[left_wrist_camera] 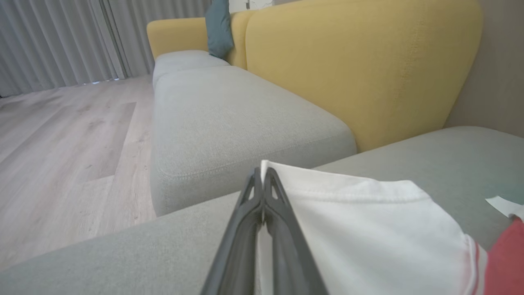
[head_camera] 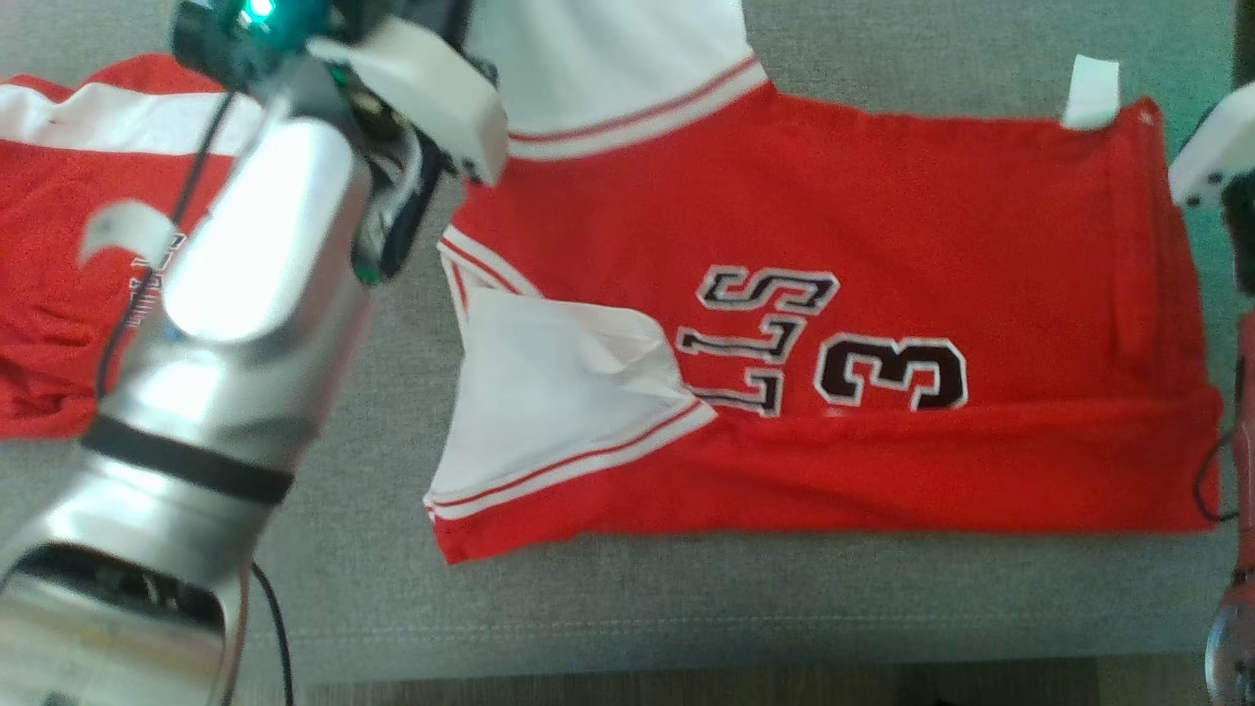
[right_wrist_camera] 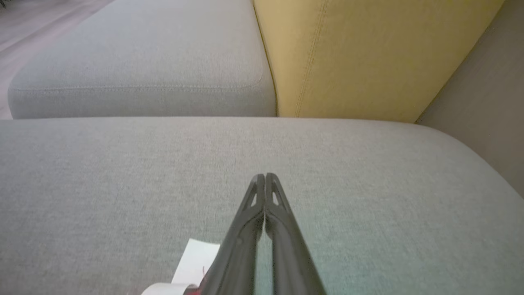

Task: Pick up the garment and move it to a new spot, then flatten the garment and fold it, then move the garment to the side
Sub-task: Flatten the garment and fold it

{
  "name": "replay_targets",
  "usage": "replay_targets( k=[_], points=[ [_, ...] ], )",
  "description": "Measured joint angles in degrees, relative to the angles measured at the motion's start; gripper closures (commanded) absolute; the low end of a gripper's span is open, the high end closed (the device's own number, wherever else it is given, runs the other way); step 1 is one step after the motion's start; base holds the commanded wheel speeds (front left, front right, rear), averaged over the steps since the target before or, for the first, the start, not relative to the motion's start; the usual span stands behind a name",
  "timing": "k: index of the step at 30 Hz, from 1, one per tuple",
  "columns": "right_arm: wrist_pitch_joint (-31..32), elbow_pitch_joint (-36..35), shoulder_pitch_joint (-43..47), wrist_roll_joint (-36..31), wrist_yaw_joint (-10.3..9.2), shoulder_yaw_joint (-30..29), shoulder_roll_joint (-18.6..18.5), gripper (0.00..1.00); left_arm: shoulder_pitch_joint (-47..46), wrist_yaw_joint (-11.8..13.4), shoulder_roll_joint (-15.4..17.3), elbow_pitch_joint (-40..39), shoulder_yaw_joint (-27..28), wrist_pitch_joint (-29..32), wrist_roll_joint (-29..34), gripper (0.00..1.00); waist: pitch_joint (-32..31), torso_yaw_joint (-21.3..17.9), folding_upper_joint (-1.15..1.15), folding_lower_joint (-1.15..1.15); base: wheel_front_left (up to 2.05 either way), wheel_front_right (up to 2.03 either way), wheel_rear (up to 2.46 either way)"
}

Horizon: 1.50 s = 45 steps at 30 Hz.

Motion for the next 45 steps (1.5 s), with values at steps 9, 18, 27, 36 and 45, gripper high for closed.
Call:
replay_targets(
  k=[9,18,27,36,45],
  points=[
    [-8.31,3.44,-5.61,-0.03,0.0,0.92,1.03,1.0,-6.76,-0.48,-0.38,6.84,2.02,-2.82,-0.02,1.0,1.09,-0.94,0.0,0.0,0.0,0.0,0.0],
    [-12.59,8.21,-8.16,0.16,0.0,1.79,1.04,1.0,-7.77,-0.79,-1.65,10.6,2.91,-4.14,-0.33,1.0,1.09,-0.99,0.0,0.0,0.0,0.0,0.0],
    [-14.71,10.44,-7.82,1.71,0.0,2.01,0.53,1.0,-5.6,-1.32,-2.81,10.44,2.71,-4.21,1.04,1.0,-1.06,-0.81,0.0,0.0,0.0,0.0,0.0],
    [-12.44,9.4,0.46,4.69,0.0,1.97,-0.33,0.0,2.81,-1.47,-4.56,10.99,1.78,-4.21,1.89,1.0,-5.47,-0.52,0.0,0.0,0.0,0.0,0.0],
    [-12.04,1.11,8.25,7.21,0.0,2.03,2.34,0.0,6.43,0.58,-5.21,13.28,4.66,-4.21,2.61,0.0,-10.92,-1.62,0.0,0.0,0.0,0.0,0.0]
  ],
)
